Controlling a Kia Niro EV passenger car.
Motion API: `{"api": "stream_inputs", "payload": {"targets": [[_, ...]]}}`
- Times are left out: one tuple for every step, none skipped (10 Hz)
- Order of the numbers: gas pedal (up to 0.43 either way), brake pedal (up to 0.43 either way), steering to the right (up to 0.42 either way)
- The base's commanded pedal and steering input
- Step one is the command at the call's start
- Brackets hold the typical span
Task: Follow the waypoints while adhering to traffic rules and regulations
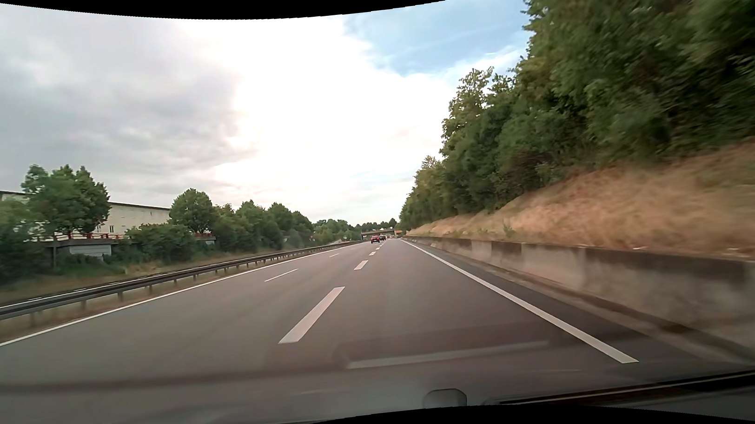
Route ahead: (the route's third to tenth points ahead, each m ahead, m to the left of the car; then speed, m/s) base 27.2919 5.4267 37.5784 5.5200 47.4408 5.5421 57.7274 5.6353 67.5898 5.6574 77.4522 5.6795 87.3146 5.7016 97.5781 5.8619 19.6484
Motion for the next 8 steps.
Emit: {"api": "stream_inputs", "payload": {"targets": [[0.000,0.000,-0.007],[0.000,0.000,-0.006],[0.000,0.000,-0.005],[0.000,0.000,-0.004],[0.000,0.000,-0.004],[0.000,0.000,-0.004],[0.008,0.000,-0.004],[0.028,0.000,-0.004]]}}
